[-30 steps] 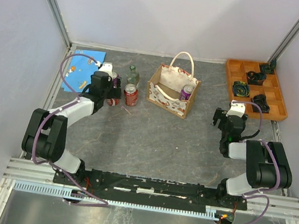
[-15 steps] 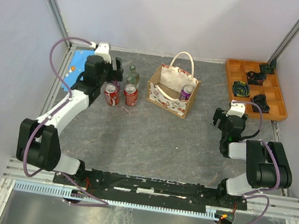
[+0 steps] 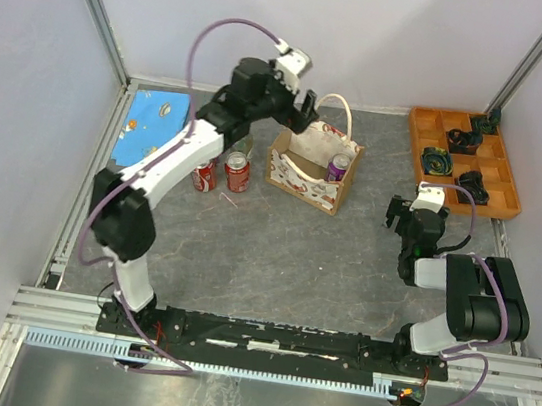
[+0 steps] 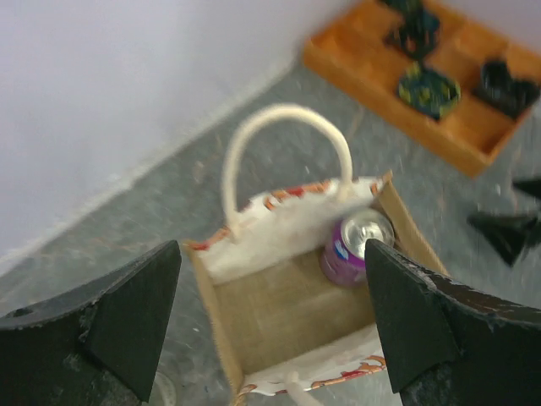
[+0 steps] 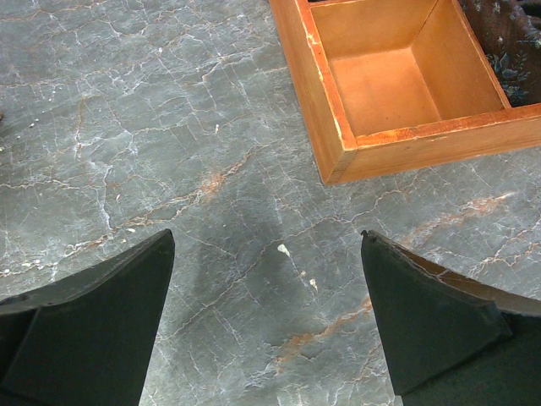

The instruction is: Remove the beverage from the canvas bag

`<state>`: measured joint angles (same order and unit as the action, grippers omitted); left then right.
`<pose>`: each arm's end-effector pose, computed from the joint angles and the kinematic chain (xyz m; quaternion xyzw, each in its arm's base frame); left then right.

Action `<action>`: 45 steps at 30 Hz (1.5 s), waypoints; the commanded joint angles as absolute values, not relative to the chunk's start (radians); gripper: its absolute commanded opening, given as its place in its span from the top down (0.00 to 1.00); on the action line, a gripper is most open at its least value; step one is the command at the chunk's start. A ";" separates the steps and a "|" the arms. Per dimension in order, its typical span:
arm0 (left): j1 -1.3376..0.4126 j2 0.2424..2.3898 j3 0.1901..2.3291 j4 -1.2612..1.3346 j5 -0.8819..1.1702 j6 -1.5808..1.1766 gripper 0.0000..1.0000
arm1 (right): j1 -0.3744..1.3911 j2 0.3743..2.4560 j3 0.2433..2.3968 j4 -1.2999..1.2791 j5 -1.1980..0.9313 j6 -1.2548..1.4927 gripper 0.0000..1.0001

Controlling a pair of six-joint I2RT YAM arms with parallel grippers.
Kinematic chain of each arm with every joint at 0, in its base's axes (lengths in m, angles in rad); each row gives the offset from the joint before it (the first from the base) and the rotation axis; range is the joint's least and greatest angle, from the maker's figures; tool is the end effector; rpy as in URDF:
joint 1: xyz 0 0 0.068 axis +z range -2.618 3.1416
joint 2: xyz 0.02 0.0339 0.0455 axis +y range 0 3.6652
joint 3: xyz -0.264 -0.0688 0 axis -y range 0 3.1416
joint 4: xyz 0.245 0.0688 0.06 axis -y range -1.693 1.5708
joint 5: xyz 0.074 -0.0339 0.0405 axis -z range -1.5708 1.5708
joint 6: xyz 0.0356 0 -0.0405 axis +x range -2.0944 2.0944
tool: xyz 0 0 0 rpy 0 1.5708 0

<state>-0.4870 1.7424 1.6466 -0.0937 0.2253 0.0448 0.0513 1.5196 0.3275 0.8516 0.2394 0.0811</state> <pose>0.3687 -0.2043 0.3894 0.2704 0.7202 -0.2234 0.5986 0.2553 0.0047 0.1354 0.0810 0.8097 -0.0594 0.5781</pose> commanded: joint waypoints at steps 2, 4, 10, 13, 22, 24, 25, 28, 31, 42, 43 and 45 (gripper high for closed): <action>-0.544 1.914 1.819 -0.261 0.357 0.191 0.07 | 0.049 1.511 0.357 0.877 0.235 0.081 0.01; -0.562 1.956 1.844 -0.279 0.374 0.224 0.08 | 0.049 1.510 0.357 0.877 0.235 0.081 0.01; -0.581 2.043 1.864 -0.294 0.438 0.294 0.12 | 0.049 1.511 0.357 0.877 0.235 0.081 0.01; -0.590 2.061 1.851 -0.286 0.491 0.345 0.12 | 0.049 1.510 0.357 0.878 0.234 0.079 0.01; -0.592 2.083 1.718 -0.068 0.603 0.378 0.10 | 0.048 1.511 0.357 0.877 0.235 0.080 0.01; -0.591 2.096 1.718 -0.045 0.615 0.378 0.09 | 0.049 1.510 0.357 0.877 0.235 0.079 0.01; -0.592 2.103 1.721 -0.040 0.625 0.377 0.09 | 0.048 1.510 0.357 0.877 0.235 0.080 0.01; -0.592 2.114 1.721 -0.019 0.638 0.372 0.09 | 0.048 1.511 0.357 0.877 0.235 0.080 0.01; -0.593 2.128 1.725 0.000 0.640 0.367 0.09 | 0.048 1.510 0.357 0.877 0.233 0.080 0.01; -0.593 2.204 1.775 0.000 0.647 0.357 0.09 | 0.048 1.511 0.357 0.877 0.234 0.080 0.01; -0.592 2.209 1.779 0.000 0.649 0.356 0.09 | 0.049 1.510 0.357 0.878 0.232 0.080 0.01; -0.593 2.218 1.787 0.003 0.651 0.350 0.08 | 0.049 1.511 0.357 0.877 0.234 0.079 0.01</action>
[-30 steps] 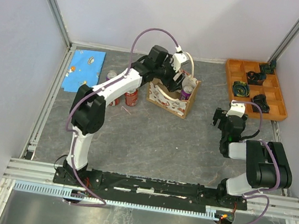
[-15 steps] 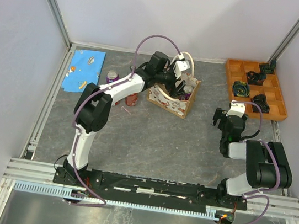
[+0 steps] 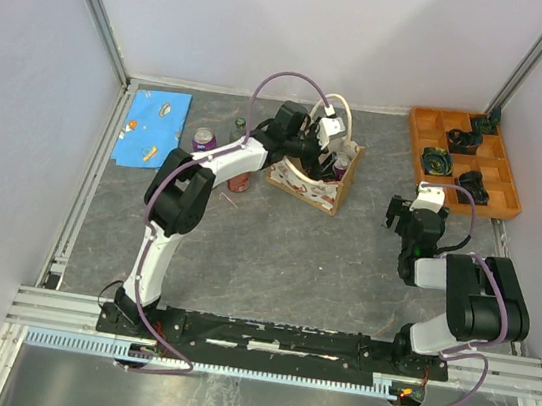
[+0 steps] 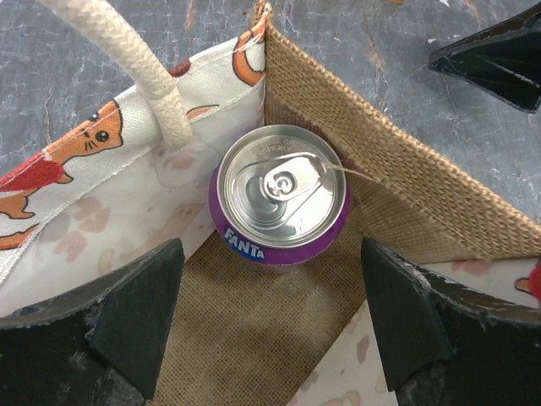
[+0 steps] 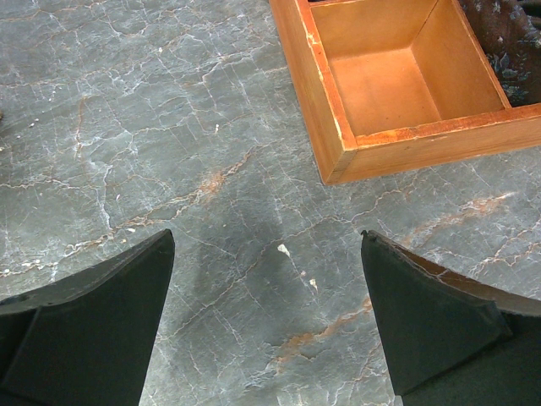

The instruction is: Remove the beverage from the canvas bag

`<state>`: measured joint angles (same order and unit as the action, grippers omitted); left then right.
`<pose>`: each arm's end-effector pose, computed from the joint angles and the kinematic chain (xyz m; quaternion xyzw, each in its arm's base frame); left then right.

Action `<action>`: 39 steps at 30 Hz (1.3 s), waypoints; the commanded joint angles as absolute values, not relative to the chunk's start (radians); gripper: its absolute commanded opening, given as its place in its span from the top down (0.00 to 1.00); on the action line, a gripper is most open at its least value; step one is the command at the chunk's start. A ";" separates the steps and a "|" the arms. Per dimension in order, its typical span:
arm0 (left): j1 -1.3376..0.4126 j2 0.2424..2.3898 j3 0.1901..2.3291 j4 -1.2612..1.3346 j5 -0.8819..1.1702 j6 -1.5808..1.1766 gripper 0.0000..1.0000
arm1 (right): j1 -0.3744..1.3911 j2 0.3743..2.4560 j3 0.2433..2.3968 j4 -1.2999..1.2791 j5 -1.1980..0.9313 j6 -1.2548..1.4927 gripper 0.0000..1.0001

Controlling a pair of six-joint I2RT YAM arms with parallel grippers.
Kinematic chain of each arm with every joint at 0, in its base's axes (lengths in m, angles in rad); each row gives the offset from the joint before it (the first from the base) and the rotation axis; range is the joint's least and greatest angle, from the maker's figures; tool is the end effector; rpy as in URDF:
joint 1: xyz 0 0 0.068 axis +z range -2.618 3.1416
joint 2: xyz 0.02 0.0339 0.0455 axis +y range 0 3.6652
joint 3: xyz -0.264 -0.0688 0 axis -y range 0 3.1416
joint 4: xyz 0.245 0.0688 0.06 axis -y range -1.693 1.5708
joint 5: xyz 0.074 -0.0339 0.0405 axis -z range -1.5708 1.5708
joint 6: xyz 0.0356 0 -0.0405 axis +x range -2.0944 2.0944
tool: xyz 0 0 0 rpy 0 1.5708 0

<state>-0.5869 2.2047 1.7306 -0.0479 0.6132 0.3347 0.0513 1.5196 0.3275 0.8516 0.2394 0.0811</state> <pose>0.4142 -0.3001 0.2163 0.5023 0.6720 -0.3192 0.4407 0.2553 0.0047 0.1354 0.0810 0.8097 -0.0594 0.5781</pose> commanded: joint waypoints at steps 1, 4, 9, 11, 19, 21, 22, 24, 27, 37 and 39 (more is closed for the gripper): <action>-0.593 2.222 1.789 0.008 0.653 0.348 0.08 | 0.049 1.511 0.357 0.877 0.234 0.079 0.01; -0.593 2.233 1.789 0.044 0.664 0.327 0.06 | 0.049 1.511 0.358 0.877 0.235 0.080 0.01; -0.594 2.248 1.787 0.134 0.698 0.256 0.05 | 0.049 1.510 0.357 0.877 0.235 0.080 0.01; -0.594 2.255 1.791 0.158 0.706 0.233 0.05 | 0.048 1.511 0.357 0.877 0.234 0.081 0.01; -0.595 2.289 1.796 0.160 0.707 0.210 0.06 | 0.049 1.510 0.358 0.877 0.235 0.081 0.01; -0.594 2.294 1.796 0.160 0.708 0.206 0.07 | 0.049 1.511 0.357 0.877 0.235 0.081 0.01; -0.594 2.296 1.797 0.160 0.709 0.205 0.07 | 0.049 1.511 0.357 0.877 0.235 0.081 0.01; -0.596 2.300 1.797 0.160 0.710 0.203 0.07 | 0.049 1.511 0.357 0.878 0.235 0.080 0.01; -0.596 2.304 1.798 0.164 0.710 0.198 0.07 | 0.048 1.510 0.357 0.877 0.235 0.081 0.01; -0.598 2.317 1.793 0.250 0.737 0.113 0.14 | 0.049 1.510 0.357 0.877 0.235 0.081 0.01; -0.599 2.316 1.795 0.257 0.743 0.100 0.20 | 0.049 1.511 0.357 0.878 0.235 0.081 0.01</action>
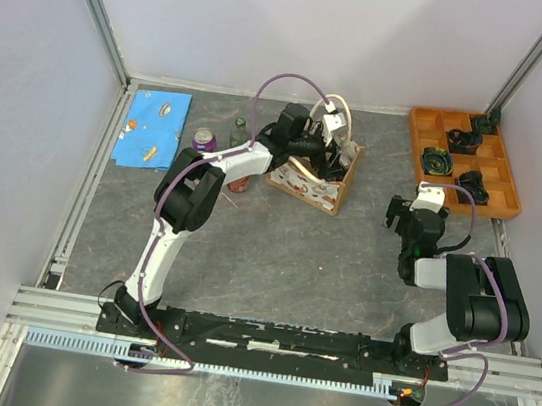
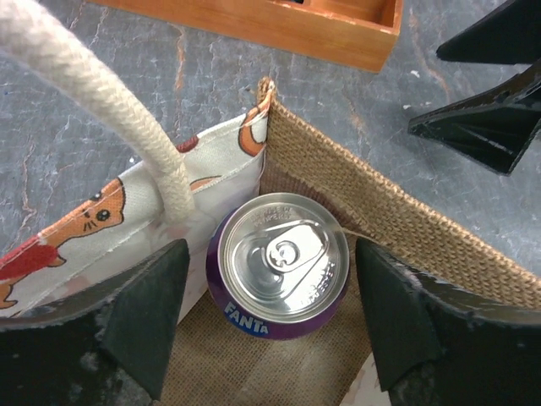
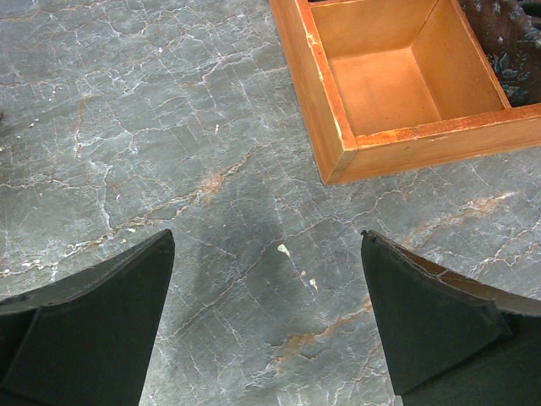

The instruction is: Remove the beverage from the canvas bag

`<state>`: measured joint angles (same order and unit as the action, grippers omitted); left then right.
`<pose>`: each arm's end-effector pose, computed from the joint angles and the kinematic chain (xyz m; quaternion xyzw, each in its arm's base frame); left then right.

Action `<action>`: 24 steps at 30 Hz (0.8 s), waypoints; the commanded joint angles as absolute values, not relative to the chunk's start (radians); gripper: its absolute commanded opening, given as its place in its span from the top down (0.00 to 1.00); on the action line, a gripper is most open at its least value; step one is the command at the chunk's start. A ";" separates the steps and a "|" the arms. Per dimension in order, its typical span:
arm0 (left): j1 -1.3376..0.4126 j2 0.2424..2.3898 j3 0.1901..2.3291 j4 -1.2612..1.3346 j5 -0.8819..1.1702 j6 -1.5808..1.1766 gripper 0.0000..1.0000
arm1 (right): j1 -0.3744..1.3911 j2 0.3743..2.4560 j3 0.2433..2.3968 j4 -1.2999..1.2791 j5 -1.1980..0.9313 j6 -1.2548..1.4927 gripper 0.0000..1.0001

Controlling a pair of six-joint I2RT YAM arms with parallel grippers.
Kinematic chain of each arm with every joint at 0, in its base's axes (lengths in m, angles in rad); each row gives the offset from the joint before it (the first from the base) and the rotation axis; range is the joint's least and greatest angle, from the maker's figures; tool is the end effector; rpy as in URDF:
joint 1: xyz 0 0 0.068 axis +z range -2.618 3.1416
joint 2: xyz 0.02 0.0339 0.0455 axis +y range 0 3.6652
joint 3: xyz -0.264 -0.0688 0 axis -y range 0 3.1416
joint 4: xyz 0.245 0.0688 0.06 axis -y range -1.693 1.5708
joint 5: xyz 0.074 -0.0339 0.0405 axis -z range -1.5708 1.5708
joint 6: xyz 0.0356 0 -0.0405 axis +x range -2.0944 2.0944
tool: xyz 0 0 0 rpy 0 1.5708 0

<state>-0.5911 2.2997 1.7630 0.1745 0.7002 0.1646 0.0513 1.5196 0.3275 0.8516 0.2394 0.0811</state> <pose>0.4287 -0.3154 0.2008 0.4663 0.6466 -0.3888 0.4619 0.2553 0.0047 0.1354 0.0810 0.8097 -0.0594 0.5781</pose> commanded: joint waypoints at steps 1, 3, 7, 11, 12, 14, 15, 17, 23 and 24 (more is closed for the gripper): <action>-0.599 2.339 1.795 0.258 0.745 0.096 0.25 | 0.049 1.511 0.357 0.878 0.235 0.080 0.01; -0.600 2.351 1.795 0.259 0.745 0.091 0.37 | 0.049 1.511 0.357 0.877 0.235 0.081 0.01; -0.601 2.353 1.787 0.258 0.748 0.086 0.38 | 0.048 1.511 0.357 0.877 0.235 0.081 0.01; -0.602 2.351 1.773 0.239 0.744 0.093 0.31 | 0.049 1.511 0.357 0.877 0.235 0.080 0.01; -0.603 2.349 1.769 0.233 0.743 0.097 0.29 | 0.049 1.511 0.357 0.877 0.235 0.080 0.01; -0.603 2.344 1.759 0.222 0.741 0.109 0.24 | 0.049 1.511 0.357 0.877 0.235 0.079 0.01; -0.603 2.342 1.755 0.218 0.737 0.112 0.23 | 0.048 1.511 0.357 0.877 0.234 0.080 0.01; -0.603 2.341 1.749 0.211 0.732 0.117 0.21 | 0.048 1.511 0.357 0.877 0.235 0.079 0.01; -0.604 2.342 1.745 0.220 0.726 0.110 0.19 | 0.049 1.511 0.357 0.877 0.235 0.080 0.01; -0.605 2.345 1.748 0.225 0.726 0.105 0.20 | 0.049 1.511 0.357 0.877 0.235 0.079 0.01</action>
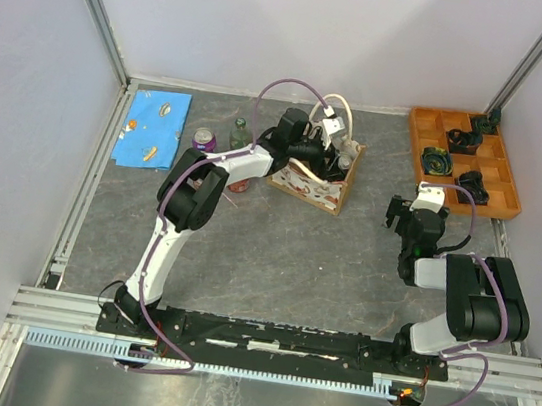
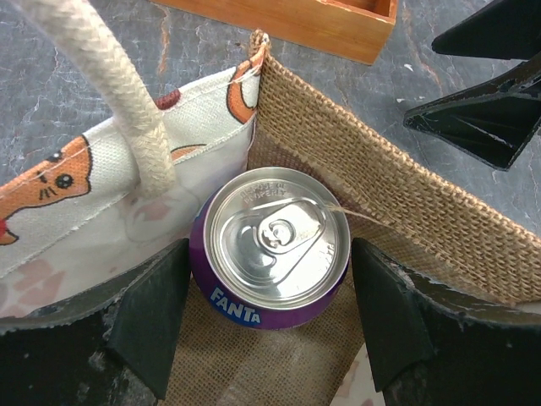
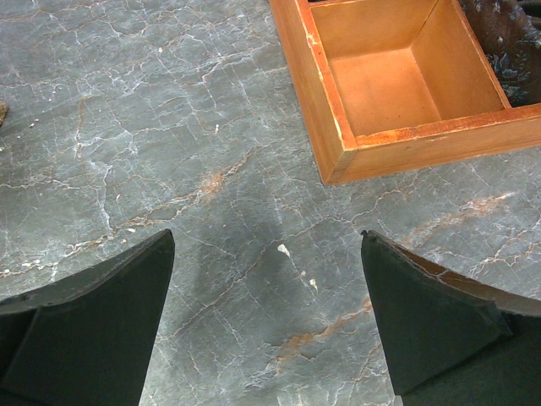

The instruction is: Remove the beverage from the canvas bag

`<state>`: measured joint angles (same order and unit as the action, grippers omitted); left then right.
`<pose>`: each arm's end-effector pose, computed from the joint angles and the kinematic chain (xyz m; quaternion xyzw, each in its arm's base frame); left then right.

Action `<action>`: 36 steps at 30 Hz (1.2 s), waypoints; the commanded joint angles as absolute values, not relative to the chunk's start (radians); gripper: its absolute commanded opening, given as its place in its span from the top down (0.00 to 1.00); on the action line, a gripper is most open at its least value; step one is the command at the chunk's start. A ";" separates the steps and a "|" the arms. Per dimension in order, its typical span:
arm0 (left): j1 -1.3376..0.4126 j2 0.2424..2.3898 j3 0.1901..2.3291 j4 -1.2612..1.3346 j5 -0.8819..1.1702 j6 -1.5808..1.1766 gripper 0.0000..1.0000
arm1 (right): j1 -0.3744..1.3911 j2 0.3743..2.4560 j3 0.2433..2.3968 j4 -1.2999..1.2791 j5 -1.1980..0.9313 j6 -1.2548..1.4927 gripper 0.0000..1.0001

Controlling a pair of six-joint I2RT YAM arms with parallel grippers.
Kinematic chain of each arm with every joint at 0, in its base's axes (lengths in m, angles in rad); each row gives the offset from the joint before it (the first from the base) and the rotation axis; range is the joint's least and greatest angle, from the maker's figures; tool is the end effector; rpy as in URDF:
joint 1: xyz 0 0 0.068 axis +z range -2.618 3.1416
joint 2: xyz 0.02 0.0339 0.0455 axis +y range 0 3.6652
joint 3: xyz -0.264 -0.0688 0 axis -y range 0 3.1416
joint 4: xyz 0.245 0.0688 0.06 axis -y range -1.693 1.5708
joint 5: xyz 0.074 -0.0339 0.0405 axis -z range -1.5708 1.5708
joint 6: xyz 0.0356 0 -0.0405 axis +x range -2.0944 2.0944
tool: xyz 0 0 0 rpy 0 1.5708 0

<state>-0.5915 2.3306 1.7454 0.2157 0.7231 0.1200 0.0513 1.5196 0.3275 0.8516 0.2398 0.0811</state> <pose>0.4294 -0.3168 0.1832 0.4562 0.6537 -0.4072 0.4459 0.2553 0.0046 0.1354 0.0811 0.8097 -0.0596 0.5781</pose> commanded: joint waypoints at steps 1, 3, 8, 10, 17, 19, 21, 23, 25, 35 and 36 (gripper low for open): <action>-0.604 2.348 1.750 0.233 0.726 0.098 0.20 | 0.049 1.510 0.357 0.877 0.235 0.080 0.01; -0.604 2.350 1.753 0.256 0.727 0.078 0.22 | 0.049 1.510 0.357 0.877 0.235 0.080 0.01; -0.605 2.357 1.756 0.313 0.746 0.029 0.22 | 0.049 1.511 0.357 0.877 0.235 0.080 0.01; -0.606 2.360 1.755 0.333 0.749 0.012 0.22 | 0.049 1.510 0.357 0.877 0.235 0.079 0.01; -0.607 2.367 1.757 0.348 0.753 -0.002 0.42 | 0.049 1.510 0.357 0.877 0.235 0.079 0.01; -0.609 2.362 1.751 0.348 0.752 -0.001 0.66 | 0.048 1.511 0.357 0.877 0.235 0.080 0.01; -0.607 2.355 1.743 0.348 0.744 0.001 0.83 | 0.048 1.510 0.357 0.877 0.235 0.079 0.01; -0.608 2.341 1.732 0.341 0.729 0.009 0.96 | 0.049 1.510 0.357 0.877 0.235 0.079 0.01; -0.607 2.332 1.719 0.339 0.719 0.022 0.97 | 0.048 1.510 0.357 0.877 0.235 0.079 0.01; -0.604 2.223 1.827 0.255 0.693 0.044 0.97 | 0.049 1.511 0.357 0.877 0.235 0.080 0.01; -0.603 2.219 1.845 0.243 0.691 0.043 0.97 | 0.049 1.511 0.357 0.877 0.234 0.080 0.01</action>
<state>-0.5991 2.3291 1.7412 0.2512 0.6861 0.0303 0.0513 1.5196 0.3275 0.8516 0.2394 0.0811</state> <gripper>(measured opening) 0.689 0.991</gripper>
